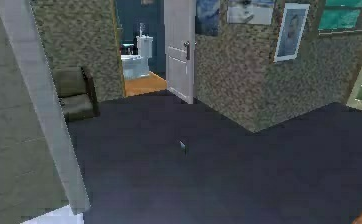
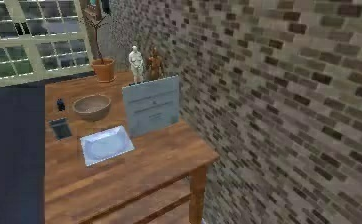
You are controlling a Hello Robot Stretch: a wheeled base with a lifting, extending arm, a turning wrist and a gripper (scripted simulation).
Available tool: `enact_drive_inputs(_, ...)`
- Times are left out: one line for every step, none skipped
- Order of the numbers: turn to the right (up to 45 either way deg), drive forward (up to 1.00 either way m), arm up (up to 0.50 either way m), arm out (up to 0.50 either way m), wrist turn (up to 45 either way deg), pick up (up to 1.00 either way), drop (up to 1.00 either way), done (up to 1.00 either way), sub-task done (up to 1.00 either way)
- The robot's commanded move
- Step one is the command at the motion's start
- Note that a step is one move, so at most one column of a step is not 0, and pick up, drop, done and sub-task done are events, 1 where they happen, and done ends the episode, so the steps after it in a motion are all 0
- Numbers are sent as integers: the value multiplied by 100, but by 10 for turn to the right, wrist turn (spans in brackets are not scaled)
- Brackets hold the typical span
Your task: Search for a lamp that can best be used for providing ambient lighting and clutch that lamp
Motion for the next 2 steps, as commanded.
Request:
enact_drive_inputs(-450, 0, 0, 0, 0, 0, 0, 0, 0)
enact_drive_inputs(-240, 0, 0, 0, 0, 0, 0, 0, 0)
